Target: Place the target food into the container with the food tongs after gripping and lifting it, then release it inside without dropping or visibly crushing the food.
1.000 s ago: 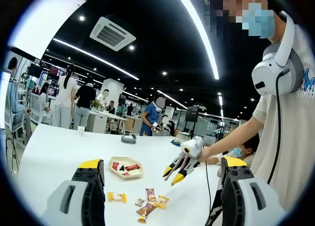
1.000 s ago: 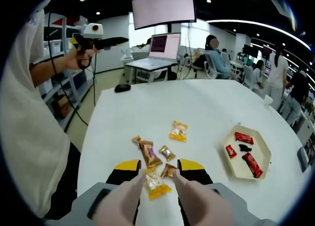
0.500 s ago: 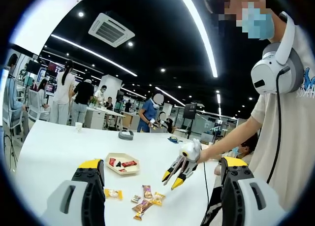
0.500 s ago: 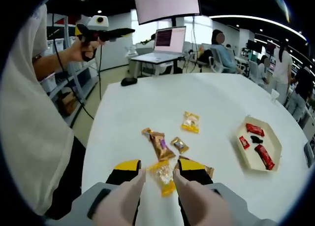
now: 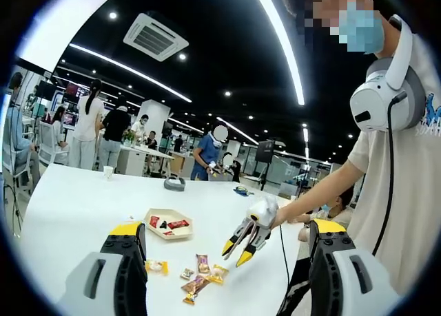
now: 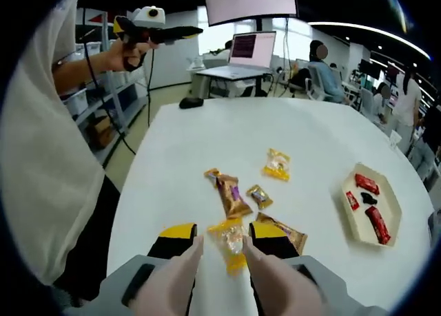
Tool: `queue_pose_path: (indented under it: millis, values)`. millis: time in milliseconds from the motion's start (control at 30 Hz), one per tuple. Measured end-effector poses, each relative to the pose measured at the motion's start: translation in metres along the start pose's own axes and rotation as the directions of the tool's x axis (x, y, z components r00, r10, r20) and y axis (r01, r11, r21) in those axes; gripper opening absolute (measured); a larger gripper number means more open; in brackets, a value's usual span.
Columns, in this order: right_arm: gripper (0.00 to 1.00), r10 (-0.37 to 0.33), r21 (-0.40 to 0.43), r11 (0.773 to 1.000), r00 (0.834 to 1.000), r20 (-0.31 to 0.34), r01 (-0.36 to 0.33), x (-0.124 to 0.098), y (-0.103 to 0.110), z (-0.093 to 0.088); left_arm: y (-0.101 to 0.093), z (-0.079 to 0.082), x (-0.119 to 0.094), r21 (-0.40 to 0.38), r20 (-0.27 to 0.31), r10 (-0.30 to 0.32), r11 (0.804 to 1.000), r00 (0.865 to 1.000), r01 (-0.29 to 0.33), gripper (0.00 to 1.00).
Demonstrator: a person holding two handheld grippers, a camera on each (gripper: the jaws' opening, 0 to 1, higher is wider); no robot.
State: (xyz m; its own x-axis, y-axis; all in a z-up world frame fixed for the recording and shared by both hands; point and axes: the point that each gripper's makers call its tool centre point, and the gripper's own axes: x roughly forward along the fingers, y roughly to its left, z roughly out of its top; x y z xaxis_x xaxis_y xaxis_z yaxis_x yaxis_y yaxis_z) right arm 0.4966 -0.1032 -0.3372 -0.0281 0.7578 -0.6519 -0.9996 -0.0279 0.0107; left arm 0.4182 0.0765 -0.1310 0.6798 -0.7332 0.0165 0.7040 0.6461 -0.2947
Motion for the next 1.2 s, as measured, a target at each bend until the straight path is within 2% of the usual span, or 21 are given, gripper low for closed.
queue_pose_path:
  millis: [200,333,500,600,700,967,1200]
  values:
    - [0.30,0.008,-0.017,1.000,1.000,-0.005,-0.008,0.007,-0.003,-0.004,-0.004,0.002,0.003,-0.017,-0.001,-0.028,0.999,1.000,0.028,0.99]
    - [0.30,0.021,-0.040,0.999,0.999,-0.025,-0.022,0.014,-0.005,-0.008,-0.001,-0.001,0.004,-0.013,-0.020,-0.012,1.000,1.000,0.012,0.99]
    - [0.30,0.042,-0.053,0.998,0.999,-0.022,-0.043,0.020,-0.009,-0.004,0.003,0.010,0.004,-0.012,0.007,0.006,1.000,1.000,-0.006,0.99]
    - [0.30,0.053,-0.044,0.998,0.998,-0.019,-0.054,0.025,-0.010,-0.002,0.006,0.010,0.002,-0.009,0.001,0.011,1.000,1.000,-0.011,0.99]
    - [0.30,0.081,-0.081,0.993,0.996,-0.044,-0.084,0.029,-0.008,-0.007,0.009,0.008,-0.002,-0.007,-0.006,0.031,0.999,1.000,-0.031,0.99]
    - [0.30,0.108,-0.053,0.992,0.993,-0.047,-0.110,0.038,-0.012,-0.009,0.011,0.002,-0.010,-0.031,0.008,0.064,0.997,0.998,-0.064,0.99]
    - [0.30,0.139,-0.047,0.989,0.987,-0.084,-0.143,0.042,-0.006,-0.022,0.015,0.002,-0.011,-0.034,0.006,0.068,0.997,0.998,-0.068,0.99]
